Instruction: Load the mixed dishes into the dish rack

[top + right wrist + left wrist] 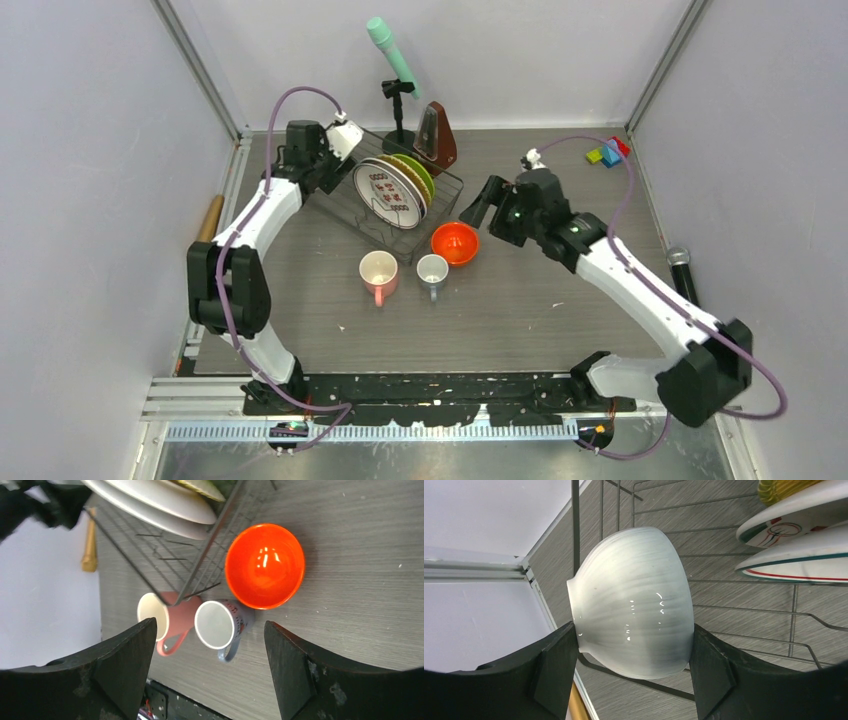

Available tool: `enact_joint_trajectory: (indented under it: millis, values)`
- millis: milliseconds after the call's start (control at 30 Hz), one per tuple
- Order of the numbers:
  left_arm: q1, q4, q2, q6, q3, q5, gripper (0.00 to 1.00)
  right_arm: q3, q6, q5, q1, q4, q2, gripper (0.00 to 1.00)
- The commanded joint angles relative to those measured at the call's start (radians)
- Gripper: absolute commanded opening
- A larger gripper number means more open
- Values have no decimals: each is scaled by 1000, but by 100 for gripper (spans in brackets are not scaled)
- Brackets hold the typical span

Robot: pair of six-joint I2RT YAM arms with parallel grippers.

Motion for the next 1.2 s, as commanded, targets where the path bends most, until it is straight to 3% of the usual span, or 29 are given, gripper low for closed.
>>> enact_joint_trajectory:
  millis: [0,200,367,533,800,867,967,1167]
  values:
    - [-2,141,-104,-9,16,31,0,76,182,202,88,70,159,86]
    - [-1,114,-142,-24,16,39,0,173,314,277,166,124,349,82]
    - [-1,105,-160,-10,7,79,0,228,363,354,191,109,428,70]
    - [-1,101,-173,-1,6,76,0,251,379,346,199,109,492,59]
    - [0,127,-196,17,-15,69,0,244,388,302,203,101,536,52]
    - [-1,125,-199,21,-17,76,0,239,372,301,202,97,531,41]
    - [0,127,-205,26,-21,87,0,231,346,287,196,91,515,14]
    - [-1,135,-219,77,-47,126,0,189,303,254,175,60,453,7]
